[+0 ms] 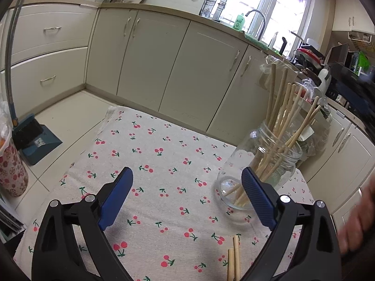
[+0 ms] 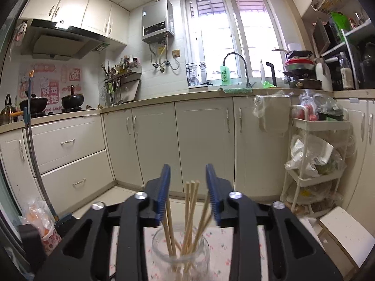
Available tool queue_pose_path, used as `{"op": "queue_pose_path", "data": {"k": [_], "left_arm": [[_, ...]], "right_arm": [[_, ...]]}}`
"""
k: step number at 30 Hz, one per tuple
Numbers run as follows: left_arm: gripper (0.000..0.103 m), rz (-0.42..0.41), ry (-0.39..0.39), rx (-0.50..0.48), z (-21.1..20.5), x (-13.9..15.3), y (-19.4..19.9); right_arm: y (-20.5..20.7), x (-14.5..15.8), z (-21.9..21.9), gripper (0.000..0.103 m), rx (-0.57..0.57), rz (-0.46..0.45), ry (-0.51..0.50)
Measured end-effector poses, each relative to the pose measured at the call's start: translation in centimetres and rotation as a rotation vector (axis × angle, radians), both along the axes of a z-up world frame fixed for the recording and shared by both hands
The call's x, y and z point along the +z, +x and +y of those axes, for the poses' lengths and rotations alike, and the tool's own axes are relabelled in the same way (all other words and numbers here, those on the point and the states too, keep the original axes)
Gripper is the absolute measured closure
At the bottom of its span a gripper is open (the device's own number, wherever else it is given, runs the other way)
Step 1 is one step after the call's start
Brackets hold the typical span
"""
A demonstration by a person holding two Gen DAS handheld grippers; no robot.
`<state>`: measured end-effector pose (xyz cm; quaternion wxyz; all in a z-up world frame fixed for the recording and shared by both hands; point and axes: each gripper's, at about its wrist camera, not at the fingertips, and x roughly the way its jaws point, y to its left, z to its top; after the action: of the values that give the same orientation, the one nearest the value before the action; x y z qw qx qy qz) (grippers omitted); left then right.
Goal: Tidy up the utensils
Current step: 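Lower both tools to the remaining chopsticks and grasp one each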
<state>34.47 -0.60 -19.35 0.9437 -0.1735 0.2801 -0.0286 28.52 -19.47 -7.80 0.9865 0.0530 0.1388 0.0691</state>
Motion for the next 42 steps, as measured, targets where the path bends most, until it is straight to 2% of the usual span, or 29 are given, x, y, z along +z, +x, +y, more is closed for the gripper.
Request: {"op": "queue_pose_path", "data": {"k": [3, 8, 9, 11, 13, 18, 24, 27, 30, 32, 38, 40, 42], "left_arm": [[0.013, 0.023, -0.005, -0.020, 0.1, 0.0, 0.2], [0.013, 0.117, -0.023, -0.040, 1.3, 0.3, -0.5], [0.013, 0.135, -0.017, -0.040, 1.6, 0.2, -0.8], [0.013, 0.162, -0.002, -0.041, 1.9, 0.1, -1.7], [0.013, 0.177, 0.023, -0.048, 2.1, 0.2, -2.8], [0.013, 0.204, 0.058, -0.057, 2.2, 0.5, -5.1], [0.013, 0.239, 0.073, -0.073, 1.9, 0.2, -6.7], [0.013, 0.249, 0.086, -0.093, 1.3, 0.1, -7.1], [0.013, 0.261, 0.106, -0.129, 0.1, -0.1, -7.1], [0.013, 0.268, 0.129, -0.155, -1.0, -0.1, -7.1], [0.013, 0.299, 0.307, -0.249, -5.9, -1.0, -6.3], [0.017, 0.314, 0.333, -0.264, -6.9, -1.3, -5.8], [0.025, 0.332, 0.351, -0.274, -7.7, -1.7, -5.4]], "right_arm": [[-2.5, -1.5, -0.6, 0.059, -0.008, 0.143, 0.004], [-6.4, -7.1, -1.0, 0.059, 0.051, 0.431, -0.007], [-6.7, -8.0, -0.8, 0.059, 0.066, 0.470, -0.004], [-7.4, -9.8, -0.2, 0.066, 0.105, 0.547, 0.008], [-7.5, -10.8, 0.8, 0.068, 0.141, 0.588, 0.011], [-7.6, -12.0, 3.2, 0.068, 0.192, 0.623, -0.040], [-7.0, -13.6, 4.0, 0.074, 0.179, 0.704, -0.137], [-7.5, -13.5, 3.5, 0.084, 0.169, 0.722, -0.185], [-8.5, -13.3, 1.8, 0.092, 0.150, 0.744, -0.173], [-9.2, -13.2, 0.2, 0.093, 0.138, 0.760, -0.143], [-10.0, -13.1, -3.7, 0.093, 0.119, 0.816, 0.006], [-10.0, -12.9, -4.3, 0.093, 0.111, 0.813, 0.021], [-9.6, -12.8, -4.4, 0.093, 0.114, 0.816, 0.019]]}}
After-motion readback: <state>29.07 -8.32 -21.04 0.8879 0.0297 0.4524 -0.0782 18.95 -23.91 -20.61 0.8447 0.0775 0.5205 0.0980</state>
